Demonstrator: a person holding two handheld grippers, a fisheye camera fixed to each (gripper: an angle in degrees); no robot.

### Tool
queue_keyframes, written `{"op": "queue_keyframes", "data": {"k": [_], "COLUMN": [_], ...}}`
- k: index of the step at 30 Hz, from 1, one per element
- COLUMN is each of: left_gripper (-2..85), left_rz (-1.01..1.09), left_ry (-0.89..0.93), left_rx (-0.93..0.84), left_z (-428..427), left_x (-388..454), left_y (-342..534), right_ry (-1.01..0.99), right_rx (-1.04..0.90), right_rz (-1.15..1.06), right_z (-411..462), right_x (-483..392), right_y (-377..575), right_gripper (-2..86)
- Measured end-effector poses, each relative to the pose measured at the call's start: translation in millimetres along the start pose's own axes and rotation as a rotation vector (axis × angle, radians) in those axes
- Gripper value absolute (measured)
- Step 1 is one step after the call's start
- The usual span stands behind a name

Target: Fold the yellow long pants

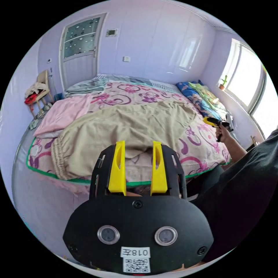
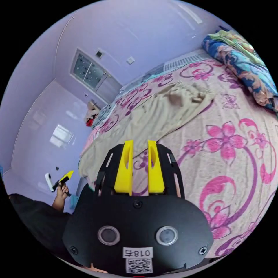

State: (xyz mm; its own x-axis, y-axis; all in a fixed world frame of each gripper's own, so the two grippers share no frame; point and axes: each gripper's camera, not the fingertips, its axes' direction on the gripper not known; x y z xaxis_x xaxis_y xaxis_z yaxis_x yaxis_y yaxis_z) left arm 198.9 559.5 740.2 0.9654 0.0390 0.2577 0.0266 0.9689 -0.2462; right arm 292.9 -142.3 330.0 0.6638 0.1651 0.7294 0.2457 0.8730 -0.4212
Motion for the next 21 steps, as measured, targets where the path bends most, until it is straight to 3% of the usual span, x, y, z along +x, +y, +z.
{"op": "queue_keyframes", "data": {"k": [5, 10, 15, 21], "left_gripper": [14.0, 15.3, 15.6, 15.2], "left_rz": [-0.015, -0.025, 0.109, 0.141], "left_ry": [0.036, -0.051, -0.079, -0.110], "left_rx": [-0.153, -0.297, -0.408, -0.420], "left_z": [74, 105, 128, 144], "left_x": [48, 63, 89, 94], "left_y": [-5, 5, -6, -23], "right_ry": [0.063, 0.053, 0.005, 0.102], "right_rx": [0.084, 0.036, -0.034, -0.124], "right_rz": [0.122, 0.209, 0.341, 0.317], "right_z": [-26, -1, 21, 18], "right_x": [79, 114, 142, 119], "right_y": [-78, -141, -179, -211], "right_gripper": [11.0, 12.8, 13.6, 4.0]}}
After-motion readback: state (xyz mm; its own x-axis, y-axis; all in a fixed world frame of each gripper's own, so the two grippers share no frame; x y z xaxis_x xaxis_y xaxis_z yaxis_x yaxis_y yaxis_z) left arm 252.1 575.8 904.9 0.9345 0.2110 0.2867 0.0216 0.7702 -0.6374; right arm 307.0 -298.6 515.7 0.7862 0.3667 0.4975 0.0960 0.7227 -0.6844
